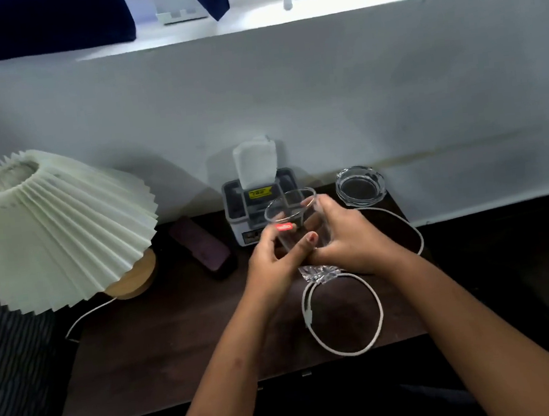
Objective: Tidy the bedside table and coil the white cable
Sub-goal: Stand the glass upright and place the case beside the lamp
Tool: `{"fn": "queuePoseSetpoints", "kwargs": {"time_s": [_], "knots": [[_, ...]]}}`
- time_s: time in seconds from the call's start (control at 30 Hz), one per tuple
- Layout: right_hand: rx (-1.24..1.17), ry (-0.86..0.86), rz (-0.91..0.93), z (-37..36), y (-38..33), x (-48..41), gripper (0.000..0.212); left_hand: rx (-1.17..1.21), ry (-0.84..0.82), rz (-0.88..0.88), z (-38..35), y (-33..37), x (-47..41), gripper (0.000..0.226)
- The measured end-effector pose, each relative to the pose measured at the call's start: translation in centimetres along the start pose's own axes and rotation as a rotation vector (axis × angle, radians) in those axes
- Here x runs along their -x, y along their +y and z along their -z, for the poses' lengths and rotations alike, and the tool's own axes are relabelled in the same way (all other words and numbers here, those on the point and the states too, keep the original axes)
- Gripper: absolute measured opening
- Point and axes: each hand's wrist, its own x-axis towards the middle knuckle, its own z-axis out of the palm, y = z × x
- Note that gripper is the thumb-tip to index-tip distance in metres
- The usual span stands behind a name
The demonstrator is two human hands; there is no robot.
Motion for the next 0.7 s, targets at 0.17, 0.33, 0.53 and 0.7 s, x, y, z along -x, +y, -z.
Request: {"fn": "queuePoseSetpoints", "kwargs": {"time_s": [0.17, 0.33, 0.53, 0.7], "knots": [[0.119, 0.124, -0.05, 3.2, 1.0, -0.1, 0.062, 0.026, -0.108, -0.014, -2.2, -0.2, -0.6, 0.054], [0.176, 0.357, -0.026, 5.0, 2.7, -1.2, 0.064, -0.038, -0.159, -0.074, -4.6, 1.1, -2.9, 0.059], [0.298, 0.581, -0.048, 6.6, 5.0, -3.9, 0.081, -0.114, -0.335, -0.1, -6.6, 3.4, -6.9, 0.06], [0.154, 0.722, -0.098, 7.3, 7.3, -6.0, 0.075, -0.191, -0.42, -0.085, -7.8, 4.7, -10.0, 0.045]]}}
